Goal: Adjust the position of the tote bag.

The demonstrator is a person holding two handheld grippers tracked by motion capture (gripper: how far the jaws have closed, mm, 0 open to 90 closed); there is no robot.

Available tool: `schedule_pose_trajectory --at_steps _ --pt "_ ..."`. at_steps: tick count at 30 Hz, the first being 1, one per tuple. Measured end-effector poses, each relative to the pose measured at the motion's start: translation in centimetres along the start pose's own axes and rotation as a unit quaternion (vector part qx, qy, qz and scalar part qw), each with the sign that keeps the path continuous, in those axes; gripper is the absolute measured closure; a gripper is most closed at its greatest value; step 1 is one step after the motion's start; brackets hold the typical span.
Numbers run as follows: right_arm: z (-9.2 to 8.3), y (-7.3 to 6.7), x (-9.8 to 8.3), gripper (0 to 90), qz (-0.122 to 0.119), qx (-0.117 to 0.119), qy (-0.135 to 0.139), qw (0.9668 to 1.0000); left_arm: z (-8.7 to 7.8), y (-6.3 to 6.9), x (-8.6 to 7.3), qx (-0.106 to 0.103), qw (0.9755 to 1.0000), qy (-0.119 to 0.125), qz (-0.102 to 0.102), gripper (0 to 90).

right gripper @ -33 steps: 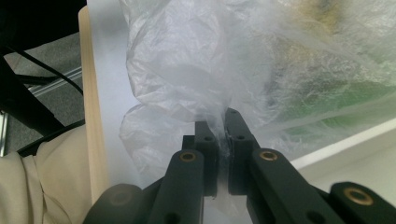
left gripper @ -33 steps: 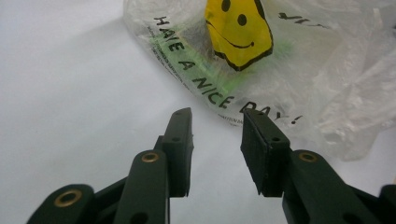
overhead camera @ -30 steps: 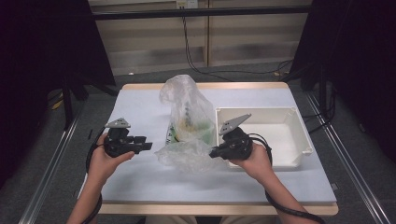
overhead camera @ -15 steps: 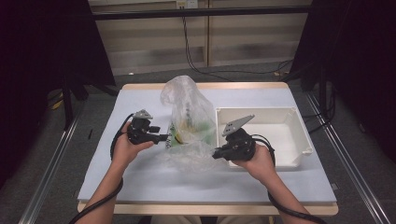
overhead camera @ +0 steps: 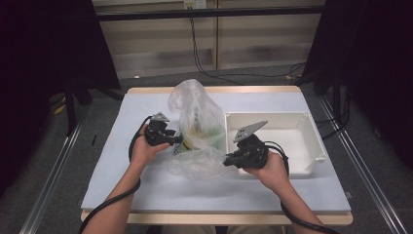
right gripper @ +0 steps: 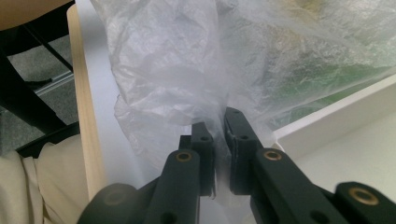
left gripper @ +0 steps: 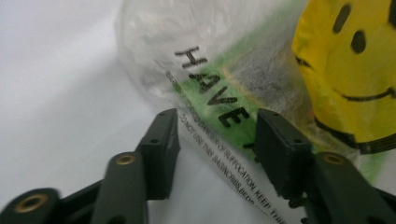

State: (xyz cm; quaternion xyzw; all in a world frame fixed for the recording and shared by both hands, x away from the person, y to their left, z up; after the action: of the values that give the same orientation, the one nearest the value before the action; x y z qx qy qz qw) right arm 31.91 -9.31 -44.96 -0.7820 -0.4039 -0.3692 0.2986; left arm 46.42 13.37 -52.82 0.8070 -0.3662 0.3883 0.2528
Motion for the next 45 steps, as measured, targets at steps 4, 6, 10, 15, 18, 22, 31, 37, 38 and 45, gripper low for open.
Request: schedule_pose_trajectory --at_steps 4,6,10,15,18,22,31,37,38,45 --pt "0.0 0.2 -0.1 81.4 0.007 0.001 0.002 1.0 0.1 0.6 -0.4 -0.026 0.9995 -0.016 -0.005 80.4" --pt "-0.1 0.2 -0.2 80.7 0.003 -0.001 0.0 1.0 0.3 0.9 -0.5 -0.031 0.9994 -0.012 -0.005 88.0" --pt "-0.2 0.4 -0.2 79.4 0.01 -0.008 0.001 0.9999 0.3 1.5 -0.5 -0.034 0.9992 -0.017 -0.015 90.0" --pt "0.0 0.5 -0.1 79.4 0.007 -0.005 -0.003 1.0 -0.5 1.8 -0.5 -0.028 0.9993 -0.023 -0.004 90.0" --pt "0.0 0.6 0.0 79.5 0.005 -0.006 -0.005 1.0 -1.0 1.9 -0.6 -0.031 0.9994 -0.013 -0.013 90.0" --pt "0.3 0.6 0.1 80.6 0.002 -0.002 -0.004 1.0 -2.5 1.8 -0.8 -0.019 0.9996 -0.008 -0.019 90.0" --pt "0.4 0.1 0.0 88.4 -0.007 0.01 -0.011 0.9999 -2.8 2.8 0.9 -0.015 0.9993 0.022 0.026 70.4" --pt "-0.7 -0.3 -0.2 88.7 -0.011 0.009 -0.013 0.9998 -1.9 2.7 0.8 -0.005 0.9987 0.035 0.036 52.2" --pt "-0.9 -0.2 -0.2 88.7 -0.011 0.006 -0.012 0.9999 -1.6 2.8 0.8 -0.01 0.9989 0.032 0.033 49.4" --pt "-1.1 0.4 -0.5 88.0 0.002 -0.003 -0.004 1.0 -0.4 4.1 1.5 -0.029 0.9982 0.04 0.033 36.9"
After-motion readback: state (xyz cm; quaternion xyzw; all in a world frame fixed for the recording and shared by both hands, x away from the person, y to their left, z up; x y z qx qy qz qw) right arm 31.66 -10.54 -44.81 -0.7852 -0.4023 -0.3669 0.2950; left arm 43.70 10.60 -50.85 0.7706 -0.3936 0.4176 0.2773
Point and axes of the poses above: each handheld gripper's, and its own axes: z roughly forward along the jaws, x roughly out of its top, y roughly to its right, the point moved 7 cm from there along z, roughly forward along the jaws, and after that the axes turned 10 degrees about y, right-handed, at the moved point
